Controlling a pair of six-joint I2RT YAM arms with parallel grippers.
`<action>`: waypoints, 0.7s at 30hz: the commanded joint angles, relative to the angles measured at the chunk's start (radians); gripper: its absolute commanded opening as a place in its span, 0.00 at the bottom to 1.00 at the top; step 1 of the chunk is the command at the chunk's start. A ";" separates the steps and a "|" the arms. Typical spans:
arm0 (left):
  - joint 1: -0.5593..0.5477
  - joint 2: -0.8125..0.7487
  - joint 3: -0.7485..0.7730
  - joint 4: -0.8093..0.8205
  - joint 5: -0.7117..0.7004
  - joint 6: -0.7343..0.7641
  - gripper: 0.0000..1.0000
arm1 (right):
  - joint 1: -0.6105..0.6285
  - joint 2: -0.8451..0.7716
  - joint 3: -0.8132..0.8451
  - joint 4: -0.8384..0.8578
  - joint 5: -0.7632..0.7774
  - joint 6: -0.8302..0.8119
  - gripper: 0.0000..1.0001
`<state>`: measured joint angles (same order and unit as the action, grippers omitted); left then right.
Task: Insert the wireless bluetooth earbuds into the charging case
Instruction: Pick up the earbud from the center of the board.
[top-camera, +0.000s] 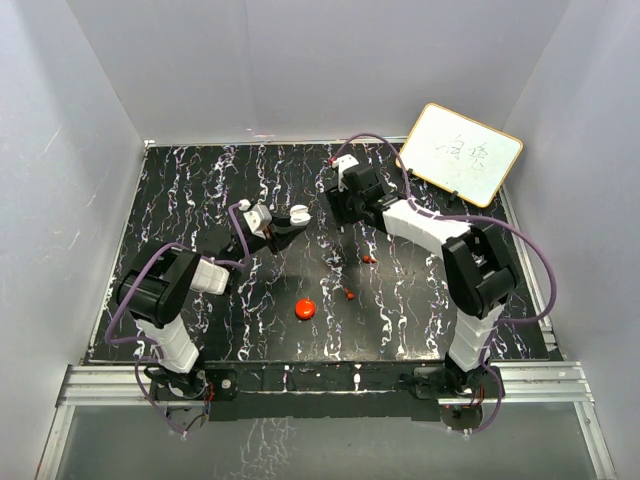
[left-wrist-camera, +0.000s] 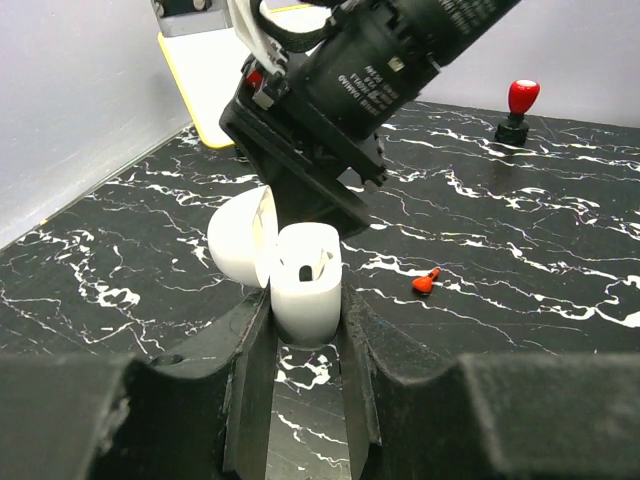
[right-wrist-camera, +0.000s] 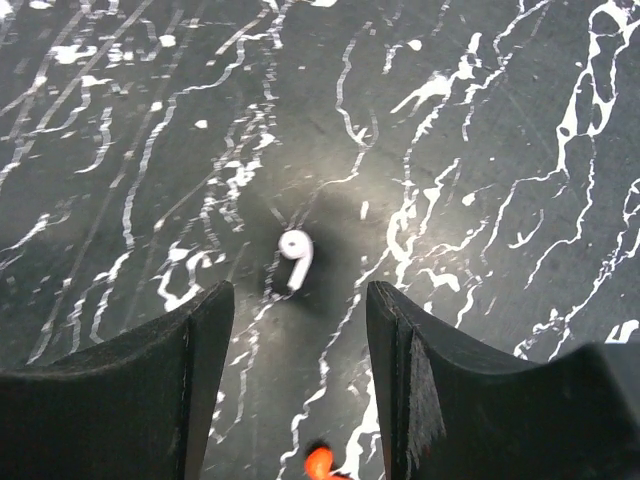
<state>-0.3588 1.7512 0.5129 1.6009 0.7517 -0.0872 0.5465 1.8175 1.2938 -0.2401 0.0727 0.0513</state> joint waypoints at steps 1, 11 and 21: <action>0.011 -0.061 -0.014 0.185 0.004 0.023 0.00 | -0.059 0.052 0.064 0.035 -0.109 -0.077 0.53; 0.014 -0.053 -0.005 0.185 0.015 0.013 0.00 | -0.098 0.130 0.092 0.051 -0.265 -0.192 0.52; 0.012 -0.050 -0.002 0.185 0.016 0.010 0.00 | -0.100 0.187 0.112 0.051 -0.290 -0.217 0.51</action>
<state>-0.3496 1.7435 0.5041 1.6009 0.7513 -0.0875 0.4503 1.9881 1.3655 -0.2268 -0.1921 -0.1337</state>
